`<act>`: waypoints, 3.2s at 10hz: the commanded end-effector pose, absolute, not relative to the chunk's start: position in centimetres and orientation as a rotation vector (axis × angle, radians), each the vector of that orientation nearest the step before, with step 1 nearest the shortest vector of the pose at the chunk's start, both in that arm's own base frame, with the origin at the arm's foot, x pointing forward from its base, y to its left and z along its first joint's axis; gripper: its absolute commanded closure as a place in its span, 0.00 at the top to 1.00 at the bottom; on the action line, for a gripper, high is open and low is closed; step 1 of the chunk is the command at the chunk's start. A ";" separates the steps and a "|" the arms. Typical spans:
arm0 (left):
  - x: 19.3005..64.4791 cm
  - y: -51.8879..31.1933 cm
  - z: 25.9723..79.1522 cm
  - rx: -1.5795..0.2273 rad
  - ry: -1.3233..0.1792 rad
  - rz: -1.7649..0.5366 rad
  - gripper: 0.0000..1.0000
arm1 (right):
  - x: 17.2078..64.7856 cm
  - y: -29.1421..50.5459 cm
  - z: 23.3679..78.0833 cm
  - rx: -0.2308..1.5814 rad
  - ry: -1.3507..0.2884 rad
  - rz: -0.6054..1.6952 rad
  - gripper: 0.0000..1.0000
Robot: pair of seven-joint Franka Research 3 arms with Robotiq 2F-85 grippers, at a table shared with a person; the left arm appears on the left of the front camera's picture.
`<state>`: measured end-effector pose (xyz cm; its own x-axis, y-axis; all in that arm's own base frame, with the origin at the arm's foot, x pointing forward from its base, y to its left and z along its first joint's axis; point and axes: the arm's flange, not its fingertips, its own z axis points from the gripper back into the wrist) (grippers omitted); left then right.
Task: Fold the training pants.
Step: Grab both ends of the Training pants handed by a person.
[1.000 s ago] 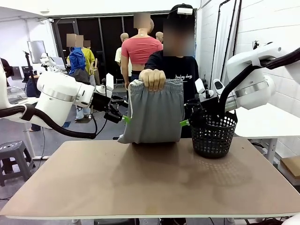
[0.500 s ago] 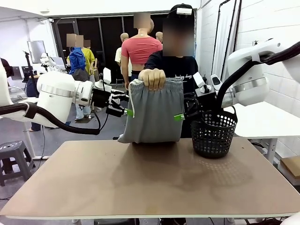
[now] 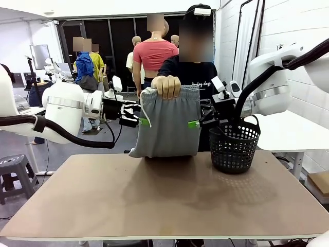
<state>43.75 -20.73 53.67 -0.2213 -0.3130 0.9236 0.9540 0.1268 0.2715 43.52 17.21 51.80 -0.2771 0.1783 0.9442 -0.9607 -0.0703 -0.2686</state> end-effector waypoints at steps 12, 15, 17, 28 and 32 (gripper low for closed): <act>44.6 -23.8 54.2 -0.874 -1.302 -1.450 1.00 | 46.0 19.8 52.9 0.977 -1.250 1.445 1.00; 45.0 -23.8 53.6 -0.898 -1.281 -1.420 1.00 | 46.8 20.1 52.8 1.090 -1.231 1.430 0.95; 45.4 -23.5 53.0 -0.929 -1.278 -1.351 0.61 | 46.9 19.8 52.3 1.141 -1.225 1.411 0.59; 47.0 -22.8 51.9 -0.997 -1.237 -1.215 0.00 | 48.6 19.5 50.8 1.276 -1.134 1.384 0.00; 46.5 -22.6 51.5 -0.980 -1.233 -1.237 0.00 | 48.0 19.3 50.0 1.254 -1.144 1.378 0.00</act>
<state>46.90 -22.62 51.28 -0.0565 -0.1400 0.9885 0.9904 0.1175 0.0732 48.19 19.28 49.99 -0.0579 0.0476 0.9972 -0.9880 -0.1461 -0.0504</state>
